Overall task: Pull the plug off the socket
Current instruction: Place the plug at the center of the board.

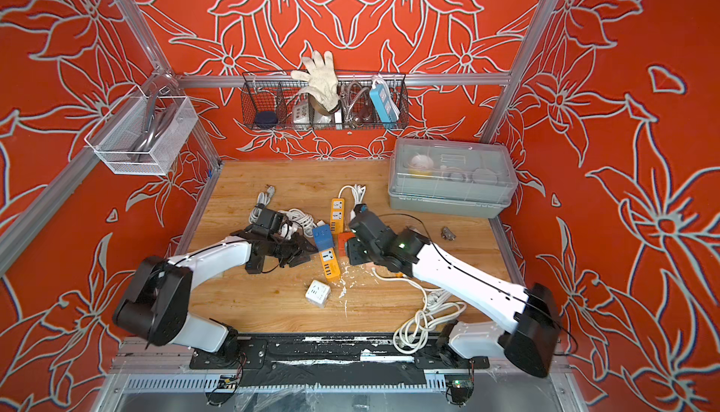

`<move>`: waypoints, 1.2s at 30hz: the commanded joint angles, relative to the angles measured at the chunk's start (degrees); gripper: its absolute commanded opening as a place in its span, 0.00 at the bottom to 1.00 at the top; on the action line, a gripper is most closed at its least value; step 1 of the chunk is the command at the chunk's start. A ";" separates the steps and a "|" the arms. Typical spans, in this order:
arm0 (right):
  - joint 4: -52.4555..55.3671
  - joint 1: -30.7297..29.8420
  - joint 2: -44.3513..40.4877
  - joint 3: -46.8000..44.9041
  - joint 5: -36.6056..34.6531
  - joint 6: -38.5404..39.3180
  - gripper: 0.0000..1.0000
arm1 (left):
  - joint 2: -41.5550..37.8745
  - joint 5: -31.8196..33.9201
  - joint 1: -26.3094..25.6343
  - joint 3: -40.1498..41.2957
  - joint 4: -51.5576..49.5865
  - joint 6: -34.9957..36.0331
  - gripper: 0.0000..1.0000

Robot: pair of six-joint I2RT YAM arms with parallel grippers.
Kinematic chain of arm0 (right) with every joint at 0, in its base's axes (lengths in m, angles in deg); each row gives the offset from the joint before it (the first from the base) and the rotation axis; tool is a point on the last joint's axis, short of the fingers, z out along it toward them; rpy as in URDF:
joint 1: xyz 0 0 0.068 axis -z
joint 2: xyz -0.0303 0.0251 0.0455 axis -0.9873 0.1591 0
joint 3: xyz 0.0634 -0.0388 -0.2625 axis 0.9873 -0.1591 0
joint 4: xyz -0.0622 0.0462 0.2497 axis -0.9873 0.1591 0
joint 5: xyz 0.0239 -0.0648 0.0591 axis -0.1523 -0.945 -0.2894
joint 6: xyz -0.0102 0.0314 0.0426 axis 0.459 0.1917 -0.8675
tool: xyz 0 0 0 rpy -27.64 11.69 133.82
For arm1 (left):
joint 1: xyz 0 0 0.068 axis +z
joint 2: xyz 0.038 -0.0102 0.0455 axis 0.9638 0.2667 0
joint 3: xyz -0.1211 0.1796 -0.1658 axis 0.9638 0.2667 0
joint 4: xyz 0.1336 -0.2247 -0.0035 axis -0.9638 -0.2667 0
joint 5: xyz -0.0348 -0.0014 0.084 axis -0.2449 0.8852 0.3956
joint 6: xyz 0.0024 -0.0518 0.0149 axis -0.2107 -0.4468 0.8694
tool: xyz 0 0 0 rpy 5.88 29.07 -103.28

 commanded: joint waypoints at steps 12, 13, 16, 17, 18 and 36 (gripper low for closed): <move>-24.37 21.28 -25.92 -37.26 38.86 -19.66 0.25 | -27.41 6.77 -8.84 6.04 -2.50 4.75 0.71; -22.17 21.28 -25.78 -37.26 38.51 -18.97 0.26 | -27.82 7.32 -9.10 6.47 -2.19 4.46 0.71; -18.32 21.32 -23.67 -37.18 38.36 -17.21 0.26 | -29.20 11.19 -9.07 7.14 -3.88 4.19 0.77; -17.66 21.20 -22.79 -37.11 38.61 -16.65 0.27 | -29.81 12.85 -9.07 7.29 -4.54 4.30 0.78; -16.74 21.24 -21.98 -36.91 38.74 -15.88 0.27 | -30.61 14.63 -9.11 7.49 -5.20 4.17 0.83; -15.02 16.47 -10.13 -33.54 32.63 -10.19 0.34 | -40.45 24.39 -8.56 16.33 -3.59 -4.93 0.98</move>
